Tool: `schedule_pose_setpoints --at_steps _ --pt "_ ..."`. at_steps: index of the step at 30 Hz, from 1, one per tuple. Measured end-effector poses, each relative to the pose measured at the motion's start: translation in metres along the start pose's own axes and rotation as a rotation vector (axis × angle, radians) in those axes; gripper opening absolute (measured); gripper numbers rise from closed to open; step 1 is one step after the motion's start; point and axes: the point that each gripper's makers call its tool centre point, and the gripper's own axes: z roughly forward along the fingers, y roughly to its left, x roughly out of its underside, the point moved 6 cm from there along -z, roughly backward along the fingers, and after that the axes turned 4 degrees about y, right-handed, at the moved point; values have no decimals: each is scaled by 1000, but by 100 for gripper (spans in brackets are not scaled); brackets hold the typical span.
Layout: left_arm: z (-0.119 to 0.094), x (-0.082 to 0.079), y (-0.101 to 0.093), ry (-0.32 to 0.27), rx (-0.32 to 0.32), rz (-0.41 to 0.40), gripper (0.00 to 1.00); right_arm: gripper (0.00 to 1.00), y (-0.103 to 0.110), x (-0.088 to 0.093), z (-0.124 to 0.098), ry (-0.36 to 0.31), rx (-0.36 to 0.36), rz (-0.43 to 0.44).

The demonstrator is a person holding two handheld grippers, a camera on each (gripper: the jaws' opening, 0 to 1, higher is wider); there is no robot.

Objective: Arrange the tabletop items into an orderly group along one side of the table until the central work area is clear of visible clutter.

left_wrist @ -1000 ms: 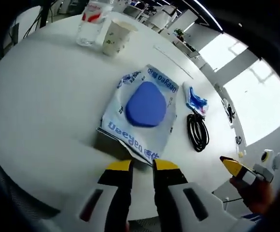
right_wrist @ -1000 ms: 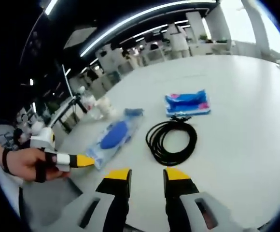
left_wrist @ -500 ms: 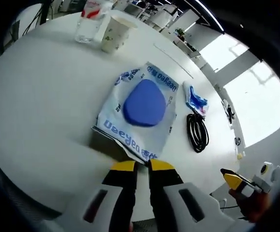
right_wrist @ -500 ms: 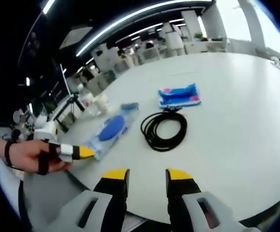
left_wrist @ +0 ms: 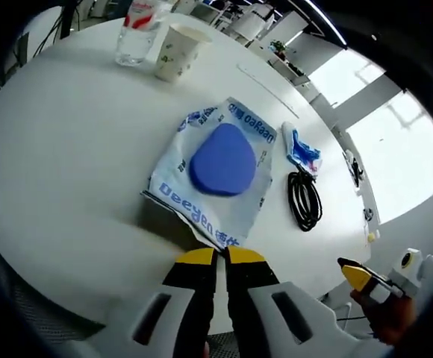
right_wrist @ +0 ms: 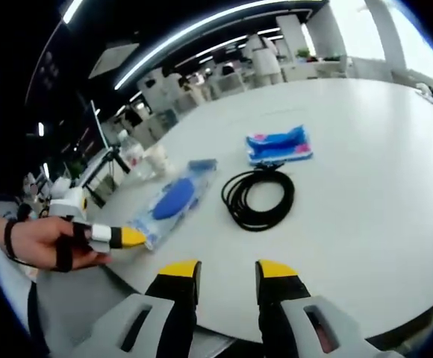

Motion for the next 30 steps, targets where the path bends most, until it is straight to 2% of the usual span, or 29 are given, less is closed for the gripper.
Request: schedule_pose_setpoints --at_steps 1,3,7,13,19,23,30 --pt "-2 2 0 6 -2 4 0 28 1 0 2 2 -3 -1" --pt "-3 7 3 53 -19 35 0 28 4 -2 4 4 -10 -6" --pt "-7 7 3 70 -34 121 0 28 7 -6 10 9 -20 -18" --pt "-17 8 12 82 -53 135 0 28 13 -12 19 27 -39 -39" --pt "-28 8 28 61 -90 113 0 28 20 -15 28 44 -55 -52" --pt "-32 4 37 29 -111 48 0 27 26 -21 33 50 -71 -58" --pt "-37 -1 45 -19 -126 -1 0 27 29 -29 42 65 -81 -80"
